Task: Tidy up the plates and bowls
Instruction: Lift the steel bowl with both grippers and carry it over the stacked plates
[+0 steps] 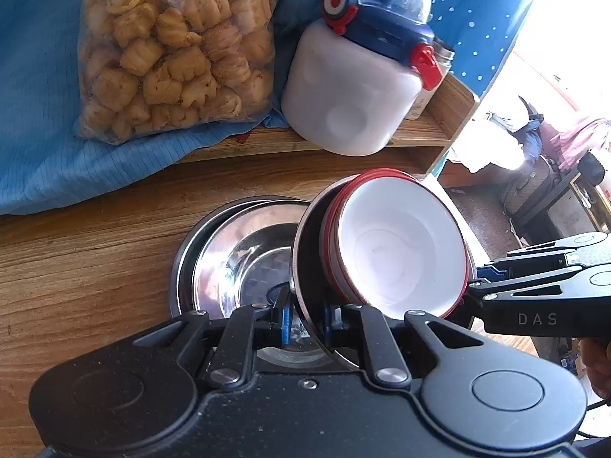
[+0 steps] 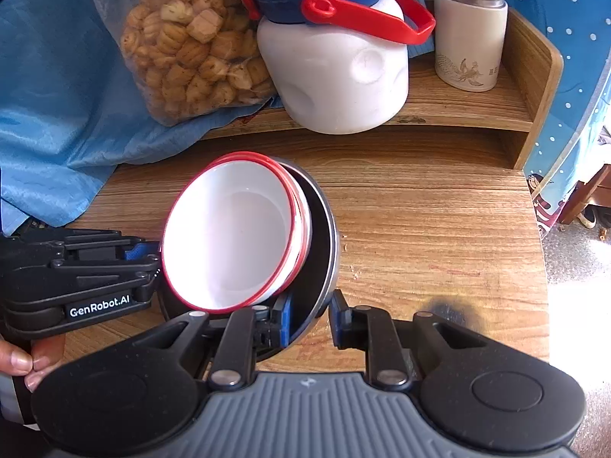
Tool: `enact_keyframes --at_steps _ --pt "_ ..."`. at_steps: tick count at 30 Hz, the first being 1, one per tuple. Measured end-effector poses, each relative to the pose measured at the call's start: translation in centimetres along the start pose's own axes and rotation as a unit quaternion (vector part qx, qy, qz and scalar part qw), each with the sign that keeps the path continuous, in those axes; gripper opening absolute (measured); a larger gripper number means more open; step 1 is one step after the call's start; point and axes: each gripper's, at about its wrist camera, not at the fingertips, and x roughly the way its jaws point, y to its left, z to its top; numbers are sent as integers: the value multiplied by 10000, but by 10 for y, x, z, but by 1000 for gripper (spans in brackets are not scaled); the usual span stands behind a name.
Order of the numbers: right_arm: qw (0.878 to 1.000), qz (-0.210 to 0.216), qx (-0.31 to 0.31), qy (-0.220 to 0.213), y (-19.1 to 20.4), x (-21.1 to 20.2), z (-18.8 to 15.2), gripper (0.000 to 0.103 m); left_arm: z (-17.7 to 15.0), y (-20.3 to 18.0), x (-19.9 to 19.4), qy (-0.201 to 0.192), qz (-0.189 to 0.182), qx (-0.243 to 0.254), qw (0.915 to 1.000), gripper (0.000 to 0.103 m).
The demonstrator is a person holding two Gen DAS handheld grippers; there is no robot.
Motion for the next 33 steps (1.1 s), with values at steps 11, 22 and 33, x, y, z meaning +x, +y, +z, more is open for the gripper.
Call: enact_keyframes --at_steps 11,22,33 --pt "9998 79 -25 187 1 17 16 23 9 13 12 158 80 -129 9998 15" --pt "9994 90 -30 325 2 26 19 23 10 20 19 269 107 -219 9993 15" --pt "9992 142 -85 373 5 32 25 23 12 25 20 294 189 -270 9990 15"
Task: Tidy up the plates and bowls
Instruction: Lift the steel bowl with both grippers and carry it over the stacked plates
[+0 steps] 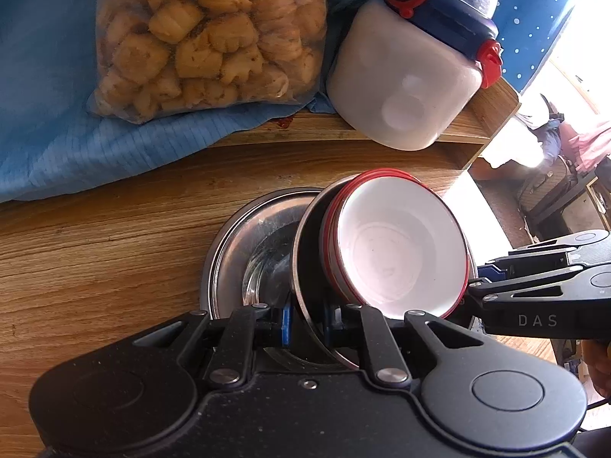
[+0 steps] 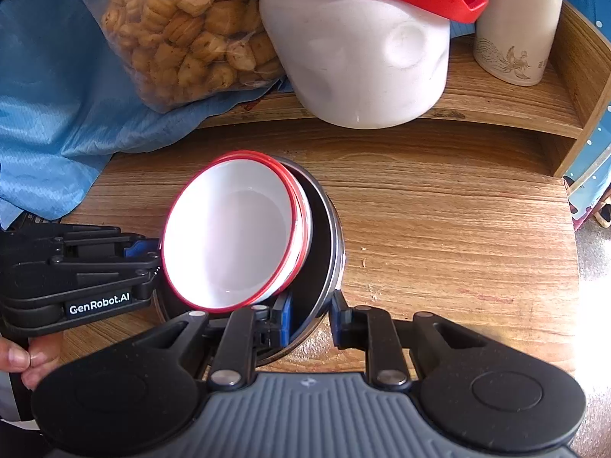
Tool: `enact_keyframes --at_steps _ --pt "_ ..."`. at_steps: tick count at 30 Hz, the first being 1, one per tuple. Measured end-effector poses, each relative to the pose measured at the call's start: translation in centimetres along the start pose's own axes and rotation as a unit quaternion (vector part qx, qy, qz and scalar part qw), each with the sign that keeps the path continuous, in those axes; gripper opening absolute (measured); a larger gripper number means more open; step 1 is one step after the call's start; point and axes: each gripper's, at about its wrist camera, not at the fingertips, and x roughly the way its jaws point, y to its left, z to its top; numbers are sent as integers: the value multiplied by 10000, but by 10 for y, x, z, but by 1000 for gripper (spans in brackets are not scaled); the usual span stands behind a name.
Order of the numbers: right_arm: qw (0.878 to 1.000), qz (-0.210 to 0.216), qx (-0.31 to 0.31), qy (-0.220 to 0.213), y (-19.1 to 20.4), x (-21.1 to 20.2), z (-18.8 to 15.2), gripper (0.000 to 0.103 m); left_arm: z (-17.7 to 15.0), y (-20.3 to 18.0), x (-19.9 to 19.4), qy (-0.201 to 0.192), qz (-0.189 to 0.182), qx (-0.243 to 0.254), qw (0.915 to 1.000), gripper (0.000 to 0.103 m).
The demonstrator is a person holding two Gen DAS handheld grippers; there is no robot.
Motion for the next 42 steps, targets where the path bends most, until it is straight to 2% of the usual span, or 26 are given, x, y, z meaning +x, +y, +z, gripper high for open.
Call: enact_keyframes --at_steps 25,42 --pt "9993 149 -337 78 11 8 12 23 -1 16 -7 -61 236 -311 9992 15" --pt "9992 178 -338 127 13 15 16 23 0 18 -4 -30 325 -434 9985 15"
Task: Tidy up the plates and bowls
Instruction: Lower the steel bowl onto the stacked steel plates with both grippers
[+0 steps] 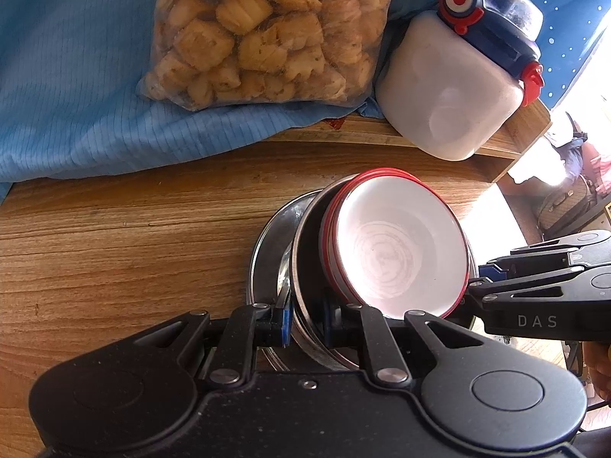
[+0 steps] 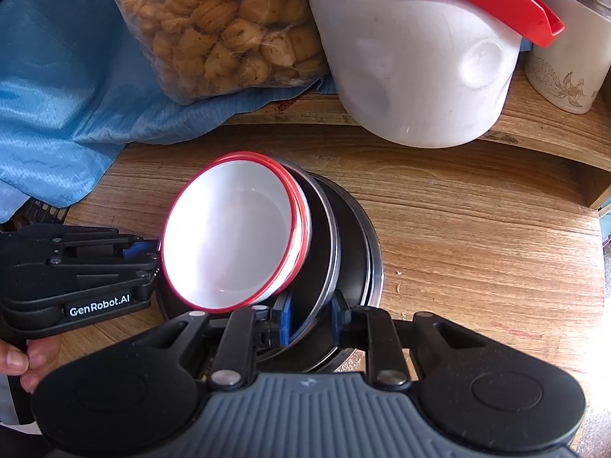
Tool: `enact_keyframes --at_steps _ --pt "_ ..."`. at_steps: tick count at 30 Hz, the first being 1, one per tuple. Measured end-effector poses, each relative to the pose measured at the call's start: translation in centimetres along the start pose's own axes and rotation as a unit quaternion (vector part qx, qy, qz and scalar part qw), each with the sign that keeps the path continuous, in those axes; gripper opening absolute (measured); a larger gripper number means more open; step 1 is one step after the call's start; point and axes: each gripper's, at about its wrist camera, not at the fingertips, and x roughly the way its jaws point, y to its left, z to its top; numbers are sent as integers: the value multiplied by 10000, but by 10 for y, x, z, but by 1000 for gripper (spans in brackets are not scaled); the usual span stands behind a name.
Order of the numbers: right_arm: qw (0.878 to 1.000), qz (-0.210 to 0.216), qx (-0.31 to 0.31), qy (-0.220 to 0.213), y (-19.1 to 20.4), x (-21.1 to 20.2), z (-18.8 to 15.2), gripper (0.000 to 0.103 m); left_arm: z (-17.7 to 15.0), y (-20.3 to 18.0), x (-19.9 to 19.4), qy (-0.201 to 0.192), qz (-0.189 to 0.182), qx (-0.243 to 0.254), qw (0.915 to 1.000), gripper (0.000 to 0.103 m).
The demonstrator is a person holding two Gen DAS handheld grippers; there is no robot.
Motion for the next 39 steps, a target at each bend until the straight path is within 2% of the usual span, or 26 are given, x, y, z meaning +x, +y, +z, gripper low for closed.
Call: enact_keyframes --at_steps 27,39 --pt "10000 -11 86 -36 0 -1 -3 25 1 2 2 2 30 -62 10000 15" --pt "10000 13 -4 -9 -1 -2 -3 28 3 -1 1 -58 264 58 9996 14"
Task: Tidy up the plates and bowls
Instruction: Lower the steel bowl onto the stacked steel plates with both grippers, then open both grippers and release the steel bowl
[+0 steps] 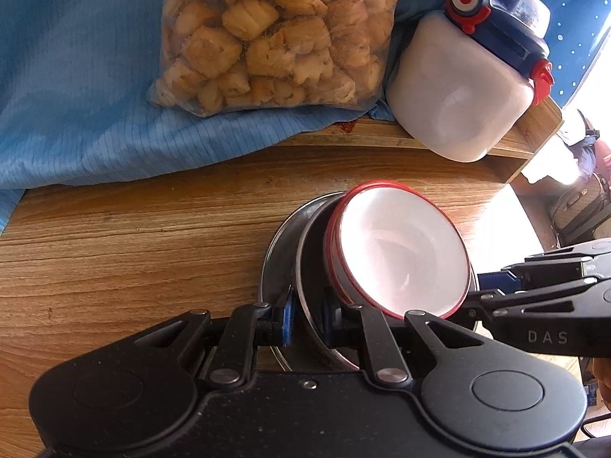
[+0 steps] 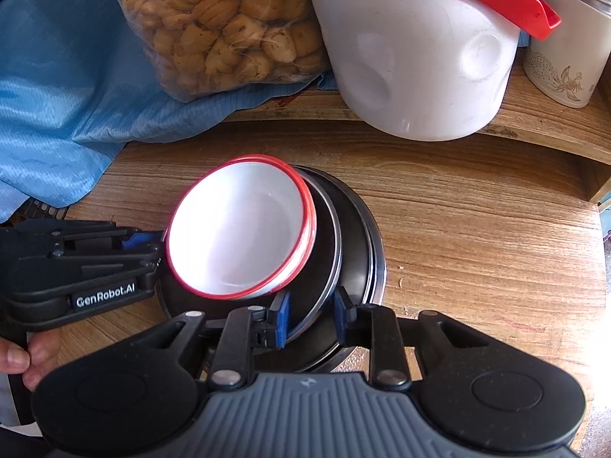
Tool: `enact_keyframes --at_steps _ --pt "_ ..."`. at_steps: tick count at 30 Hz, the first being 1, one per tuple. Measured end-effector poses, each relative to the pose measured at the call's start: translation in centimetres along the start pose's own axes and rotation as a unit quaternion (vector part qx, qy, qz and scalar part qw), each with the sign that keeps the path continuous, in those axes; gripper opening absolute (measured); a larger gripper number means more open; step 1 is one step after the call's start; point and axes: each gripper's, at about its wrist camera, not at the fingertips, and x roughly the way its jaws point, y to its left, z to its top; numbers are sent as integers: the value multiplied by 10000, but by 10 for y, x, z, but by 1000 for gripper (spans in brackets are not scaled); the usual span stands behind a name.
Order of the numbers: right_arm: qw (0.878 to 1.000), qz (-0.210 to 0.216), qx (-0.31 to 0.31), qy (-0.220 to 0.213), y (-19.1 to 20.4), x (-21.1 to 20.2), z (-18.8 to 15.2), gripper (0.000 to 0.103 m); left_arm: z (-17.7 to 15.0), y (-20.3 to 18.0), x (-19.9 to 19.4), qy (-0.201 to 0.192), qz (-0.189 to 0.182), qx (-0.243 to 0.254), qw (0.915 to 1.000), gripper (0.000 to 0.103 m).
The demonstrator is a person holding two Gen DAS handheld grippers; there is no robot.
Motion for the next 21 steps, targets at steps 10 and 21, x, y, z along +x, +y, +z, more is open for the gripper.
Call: enact_keyframes --at_steps 10,21 --pt "10000 30 10 -48 -4 -4 -2 34 -2 -1 -5 -91 105 1 9999 15" --pt "9998 22 -2 -187 -3 -13 -10 50 -7 -4 -21 -277 217 3 9994 24"
